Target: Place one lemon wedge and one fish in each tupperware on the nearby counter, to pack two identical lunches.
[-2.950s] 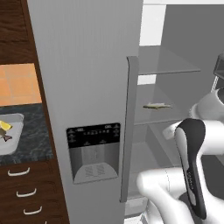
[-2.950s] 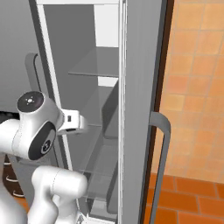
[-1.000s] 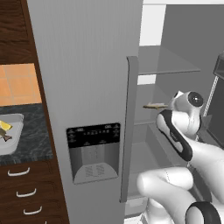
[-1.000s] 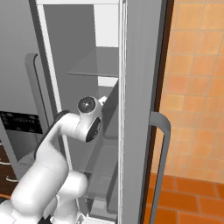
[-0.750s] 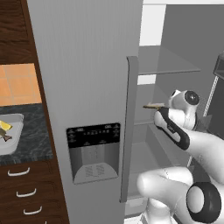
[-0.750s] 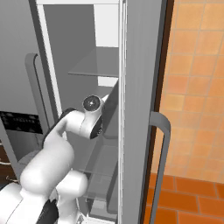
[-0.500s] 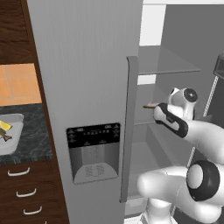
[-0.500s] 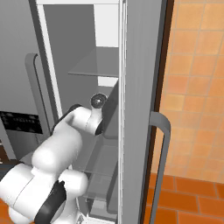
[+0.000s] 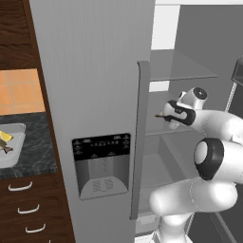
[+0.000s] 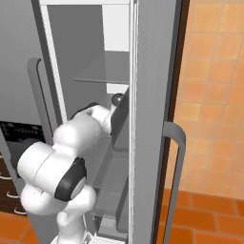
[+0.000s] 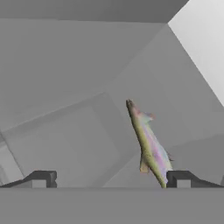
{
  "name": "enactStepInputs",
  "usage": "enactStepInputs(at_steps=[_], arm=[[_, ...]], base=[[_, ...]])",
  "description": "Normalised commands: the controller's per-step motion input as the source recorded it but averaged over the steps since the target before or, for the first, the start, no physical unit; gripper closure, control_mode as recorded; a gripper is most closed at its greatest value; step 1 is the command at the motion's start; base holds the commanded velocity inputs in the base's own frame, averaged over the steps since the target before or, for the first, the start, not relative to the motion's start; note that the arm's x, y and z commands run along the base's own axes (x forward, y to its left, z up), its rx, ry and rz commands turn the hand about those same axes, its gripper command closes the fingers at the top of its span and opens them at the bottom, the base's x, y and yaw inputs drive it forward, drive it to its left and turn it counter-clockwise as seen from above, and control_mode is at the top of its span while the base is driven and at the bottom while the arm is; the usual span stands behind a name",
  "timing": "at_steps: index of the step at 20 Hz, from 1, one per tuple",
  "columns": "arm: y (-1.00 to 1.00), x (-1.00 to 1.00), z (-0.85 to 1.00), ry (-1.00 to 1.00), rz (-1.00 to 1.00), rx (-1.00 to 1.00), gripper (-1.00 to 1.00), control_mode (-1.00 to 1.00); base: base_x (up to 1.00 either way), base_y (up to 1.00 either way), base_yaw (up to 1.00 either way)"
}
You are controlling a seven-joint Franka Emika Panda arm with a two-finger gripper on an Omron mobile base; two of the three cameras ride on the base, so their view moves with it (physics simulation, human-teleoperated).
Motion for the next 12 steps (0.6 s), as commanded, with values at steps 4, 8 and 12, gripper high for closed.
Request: enactStepInputs(at_steps=[4,8,12], arm=[[-0.17,0.42,-0.39,0.02,0.19,-0.08,-1.00,-1.00],[-0.21,0.40,-0.37,0.00,0.20,-0.06,-1.00,-1.00],[-0.13,0.38,-0.17,0.00,0.19,-0.07,-1.00,-1.00]], base=[[0.00,0.00,0.00],[0.00,0.00,0.00],[0.00,0.00,0.00]])
